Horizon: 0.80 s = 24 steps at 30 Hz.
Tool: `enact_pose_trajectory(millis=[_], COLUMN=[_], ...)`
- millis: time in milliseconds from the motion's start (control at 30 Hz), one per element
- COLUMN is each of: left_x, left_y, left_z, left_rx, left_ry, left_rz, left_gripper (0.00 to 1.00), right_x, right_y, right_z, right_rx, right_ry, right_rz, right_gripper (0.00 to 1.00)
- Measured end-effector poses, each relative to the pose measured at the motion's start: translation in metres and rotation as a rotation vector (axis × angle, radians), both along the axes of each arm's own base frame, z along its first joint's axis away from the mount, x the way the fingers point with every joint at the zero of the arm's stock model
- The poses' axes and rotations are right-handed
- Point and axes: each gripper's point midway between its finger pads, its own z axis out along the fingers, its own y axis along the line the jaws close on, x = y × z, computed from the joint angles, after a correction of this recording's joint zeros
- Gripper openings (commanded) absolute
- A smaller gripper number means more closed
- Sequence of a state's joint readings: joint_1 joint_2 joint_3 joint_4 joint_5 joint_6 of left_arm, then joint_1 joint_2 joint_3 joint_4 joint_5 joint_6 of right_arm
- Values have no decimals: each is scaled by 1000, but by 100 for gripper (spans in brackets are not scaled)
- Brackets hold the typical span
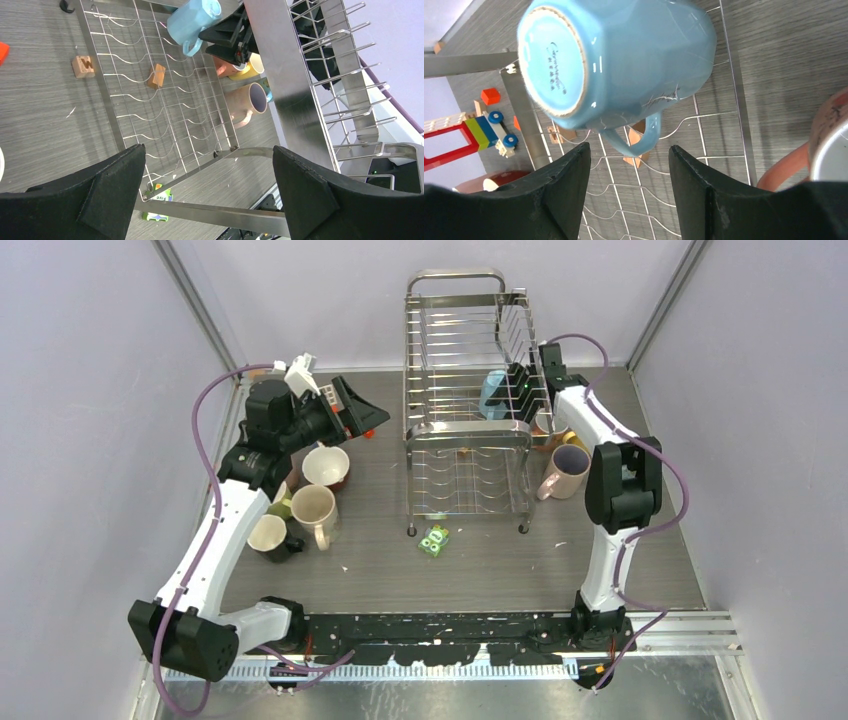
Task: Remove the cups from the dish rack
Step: Place the cup at the center of the board, then unload the cup from the dish rack.
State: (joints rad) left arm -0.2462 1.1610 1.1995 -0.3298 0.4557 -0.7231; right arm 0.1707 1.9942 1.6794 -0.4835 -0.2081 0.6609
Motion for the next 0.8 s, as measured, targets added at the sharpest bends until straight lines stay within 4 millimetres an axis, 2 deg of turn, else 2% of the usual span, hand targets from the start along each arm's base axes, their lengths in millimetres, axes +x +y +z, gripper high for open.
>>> enact_pose_trajectory(millis=[167,333,533,800], left_x=[0,0,1,0], left_y=[1,2,3,3], left_z=[0,0,0,0], left_rx=[1,-1,-1,-3], left_ry=[0,2,3,3], left_rz=[0,0,2,-2], left_gripper=[100,100,100,100], right_x=[3,4,7,7], right_y=[6,11,3,-8], right_z=[-14,-18,-23,-25], right_rx=[-18,-30,-64,-119], right_ry=[13,9,5,-9], right_rz=[-4,-11,-58,-95], right_gripper=[65,60,48,41])
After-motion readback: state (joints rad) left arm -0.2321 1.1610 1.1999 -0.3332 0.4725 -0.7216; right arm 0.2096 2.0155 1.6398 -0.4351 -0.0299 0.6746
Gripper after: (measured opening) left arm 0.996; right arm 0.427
